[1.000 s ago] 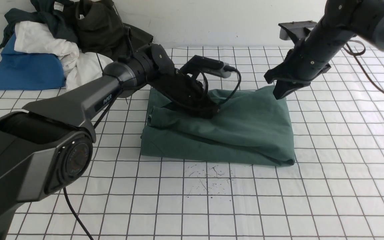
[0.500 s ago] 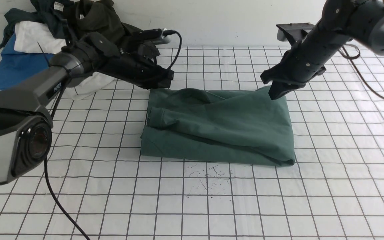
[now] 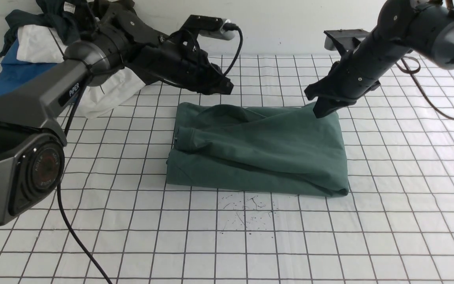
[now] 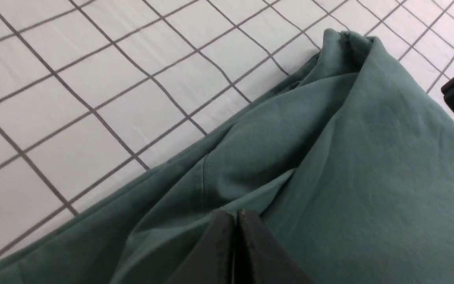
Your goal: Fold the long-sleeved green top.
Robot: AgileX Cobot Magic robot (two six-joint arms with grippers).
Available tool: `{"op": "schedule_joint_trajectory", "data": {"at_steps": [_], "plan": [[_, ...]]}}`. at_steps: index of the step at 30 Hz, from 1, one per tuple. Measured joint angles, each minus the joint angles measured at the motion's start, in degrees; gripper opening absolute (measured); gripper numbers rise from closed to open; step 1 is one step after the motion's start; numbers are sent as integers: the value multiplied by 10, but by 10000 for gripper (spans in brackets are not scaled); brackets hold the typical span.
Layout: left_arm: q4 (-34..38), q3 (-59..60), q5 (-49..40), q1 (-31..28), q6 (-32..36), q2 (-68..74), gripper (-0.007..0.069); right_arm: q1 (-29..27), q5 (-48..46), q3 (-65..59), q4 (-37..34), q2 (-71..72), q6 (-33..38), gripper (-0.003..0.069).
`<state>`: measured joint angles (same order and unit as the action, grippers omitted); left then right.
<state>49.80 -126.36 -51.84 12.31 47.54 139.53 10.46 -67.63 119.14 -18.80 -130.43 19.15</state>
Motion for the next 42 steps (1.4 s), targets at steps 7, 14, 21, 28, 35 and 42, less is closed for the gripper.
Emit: {"op": "schedule_joint_trajectory", "data": {"at_steps": [7,14,21,28,35,42], "plan": [[-148,0,-68,0,-57,1,-8,0,-8,0,-1,0,10,-15],[-295,0,-113,0,-168,-1,5,0,-8,0,-1,0,12,-15],[-259,0,-137,0,-202,-1,189,0,-8,0,-2,0,14,-15],[-230,0,-175,6,-203,-1,377,1,-22,0,-5,-5,20,-15],[-280,0,-175,36,-204,-1,232,14,-27,0,3,-55,22,-15],[-334,43,-166,39,-223,-9,8,45,-27,14,34,-90,17,-15]]}}
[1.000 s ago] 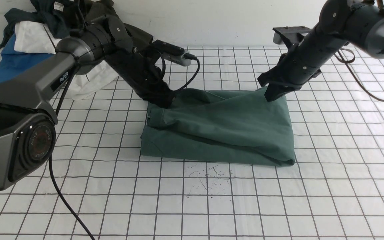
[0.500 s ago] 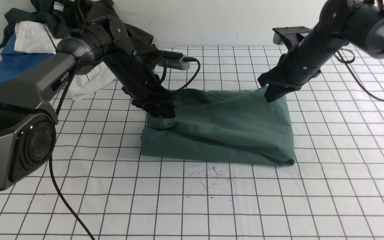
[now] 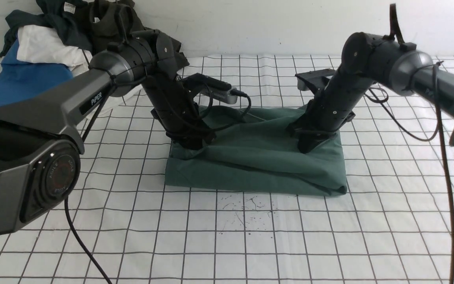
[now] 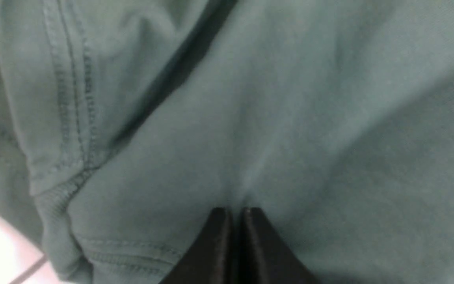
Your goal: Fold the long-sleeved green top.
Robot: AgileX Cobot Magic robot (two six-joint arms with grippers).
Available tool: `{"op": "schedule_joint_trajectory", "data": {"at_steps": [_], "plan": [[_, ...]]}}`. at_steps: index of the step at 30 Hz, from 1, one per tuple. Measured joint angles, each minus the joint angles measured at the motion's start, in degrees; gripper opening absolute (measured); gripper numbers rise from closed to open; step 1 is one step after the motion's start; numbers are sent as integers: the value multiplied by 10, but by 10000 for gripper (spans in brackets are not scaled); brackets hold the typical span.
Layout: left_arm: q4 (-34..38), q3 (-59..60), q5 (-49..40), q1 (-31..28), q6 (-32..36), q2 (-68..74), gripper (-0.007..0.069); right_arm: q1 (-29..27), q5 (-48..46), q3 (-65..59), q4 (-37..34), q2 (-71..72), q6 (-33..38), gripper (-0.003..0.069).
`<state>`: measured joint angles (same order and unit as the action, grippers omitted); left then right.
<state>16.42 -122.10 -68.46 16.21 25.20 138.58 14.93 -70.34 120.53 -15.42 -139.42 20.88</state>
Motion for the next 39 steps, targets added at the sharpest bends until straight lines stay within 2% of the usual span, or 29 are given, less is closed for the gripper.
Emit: {"op": "schedule_joint_trajectory", "data": {"at_steps": [7,11,17,23,26,30,34,35,36,37,39], "plan": [[2,22,7,-8,-2,-16,-7,8,0,8,12,6,-6,-15],[-22,15,-12,-13,-1,-45,-7,12,-2,29,15,14,-6,-15],[-44,-4,-19,-16,-3,-142,-7,15,-5,88,15,93,-6,-15],[-112,17,-22,-16,-29,-272,-7,15,-14,91,17,196,-1,-15],[-150,75,-22,-16,-47,-353,-7,15,-17,88,17,240,1,-15],[-212,252,-25,-18,-98,-515,-7,15,-19,46,3,342,3,-15],[-222,429,1,-34,-133,-655,-7,15,-12,-38,-27,439,12,-15],[-222,429,3,-35,-133,-662,-7,15,-12,-44,-29,445,12,-15],[-224,507,30,-46,-147,-730,-7,16,17,-100,-39,496,13,-15],[-224,515,33,-47,-149,-738,-7,17,22,-106,-41,502,14,-15],[-224,605,68,-62,-167,-825,-7,23,84,-185,-47,569,16,-15]]}}
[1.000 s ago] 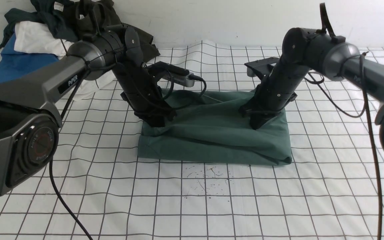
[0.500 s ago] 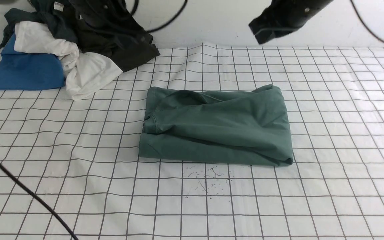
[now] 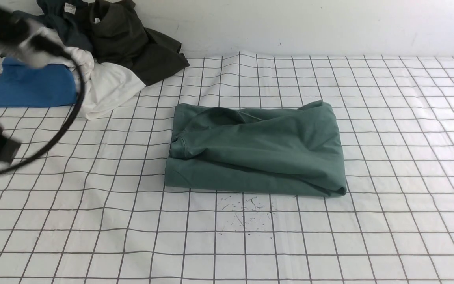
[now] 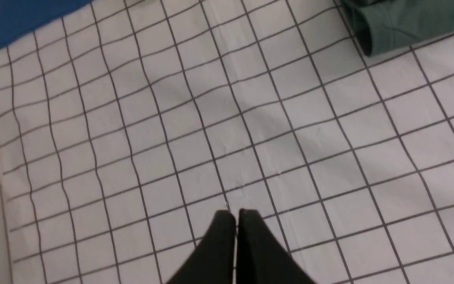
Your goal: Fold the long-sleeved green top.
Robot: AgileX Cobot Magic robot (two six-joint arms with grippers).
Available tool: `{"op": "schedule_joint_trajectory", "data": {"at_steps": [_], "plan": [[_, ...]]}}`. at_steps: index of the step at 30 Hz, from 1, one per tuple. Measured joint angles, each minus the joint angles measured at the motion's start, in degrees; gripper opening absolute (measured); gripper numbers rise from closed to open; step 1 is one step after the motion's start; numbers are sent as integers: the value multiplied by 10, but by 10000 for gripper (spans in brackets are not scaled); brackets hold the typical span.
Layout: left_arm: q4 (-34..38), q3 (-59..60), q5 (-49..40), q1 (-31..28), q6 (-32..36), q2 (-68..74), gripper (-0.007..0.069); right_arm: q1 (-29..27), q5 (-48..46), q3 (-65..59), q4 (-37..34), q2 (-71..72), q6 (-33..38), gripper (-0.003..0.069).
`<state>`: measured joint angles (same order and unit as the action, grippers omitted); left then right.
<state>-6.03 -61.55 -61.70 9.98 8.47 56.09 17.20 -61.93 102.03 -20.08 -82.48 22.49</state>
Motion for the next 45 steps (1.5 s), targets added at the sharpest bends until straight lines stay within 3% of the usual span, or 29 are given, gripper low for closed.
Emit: {"op": "schedule_joint_trajectory", "data": {"at_steps": [5,14,24,45], "plan": [[-3,182,78,-28,-30,-216,-7,29,208,-214,-7,162,38,-15],[0,331,118,-30,-35,-491,-7,60,478,-506,-47,387,62,-15],[11,341,127,-30,-35,-532,-7,60,505,-573,-50,484,63,-13],[11,341,126,-30,-35,-532,-7,60,488,-573,-51,491,64,-11]]}}
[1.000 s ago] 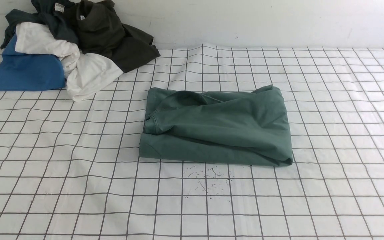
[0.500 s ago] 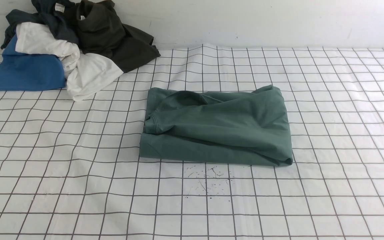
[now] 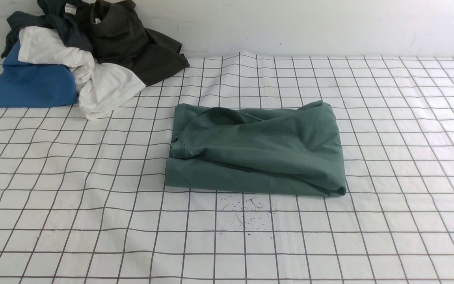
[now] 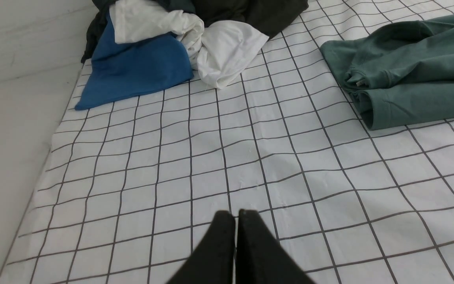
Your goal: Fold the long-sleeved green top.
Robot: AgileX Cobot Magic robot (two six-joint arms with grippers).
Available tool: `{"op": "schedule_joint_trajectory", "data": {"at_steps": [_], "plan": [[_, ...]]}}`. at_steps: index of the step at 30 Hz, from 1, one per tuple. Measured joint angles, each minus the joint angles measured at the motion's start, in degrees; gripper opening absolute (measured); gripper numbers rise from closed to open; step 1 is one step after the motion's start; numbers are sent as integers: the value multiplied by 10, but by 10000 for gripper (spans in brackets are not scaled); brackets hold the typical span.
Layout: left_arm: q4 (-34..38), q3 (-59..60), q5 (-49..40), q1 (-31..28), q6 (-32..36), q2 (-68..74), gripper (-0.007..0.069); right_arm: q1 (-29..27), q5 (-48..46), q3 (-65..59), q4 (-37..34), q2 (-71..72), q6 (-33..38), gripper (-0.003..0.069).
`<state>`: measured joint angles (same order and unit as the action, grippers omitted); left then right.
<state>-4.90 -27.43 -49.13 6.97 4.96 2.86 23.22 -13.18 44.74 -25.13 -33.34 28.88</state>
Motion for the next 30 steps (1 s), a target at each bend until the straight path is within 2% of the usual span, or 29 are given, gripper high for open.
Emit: {"op": "schedule_joint_trajectory", "data": {"at_steps": [7,10,11,12,14,15,17,18,19,22,25,30], "plan": [[0,0,0,0,0,0,-7,-4,2,-35,-1,20,-9,-11],[0,0,0,0,0,0,-7,-26,2,-76,6,53,-11,-11],[0,0,0,0,0,0,-7,-56,3,-118,17,88,-15,-11],[0,0,0,0,0,0,-7,-60,3,-130,18,93,-17,-11],[0,0,0,0,0,0,-7,-129,3,-213,53,162,-46,-11],[0,0,0,0,0,0,-7,-134,3,-227,56,166,-52,-11],[0,0,0,0,0,-1,-7,-197,0,-308,111,227,-105,-11],[0,0,0,0,0,-1,-7,-202,0,-314,116,231,-110,-11],[0,0,0,0,0,-1,-7,-235,-3,-368,159,269,-157,-11],[0,0,0,0,0,-1,-7,-265,-6,-435,215,320,-228,-11],[0,0,-1,0,0,-1,-7,-269,-18,-463,251,337,-294,-11],[1,1,-2,0,0,-2,-7,-269,-62,-463,264,339,-331,-11]]}}
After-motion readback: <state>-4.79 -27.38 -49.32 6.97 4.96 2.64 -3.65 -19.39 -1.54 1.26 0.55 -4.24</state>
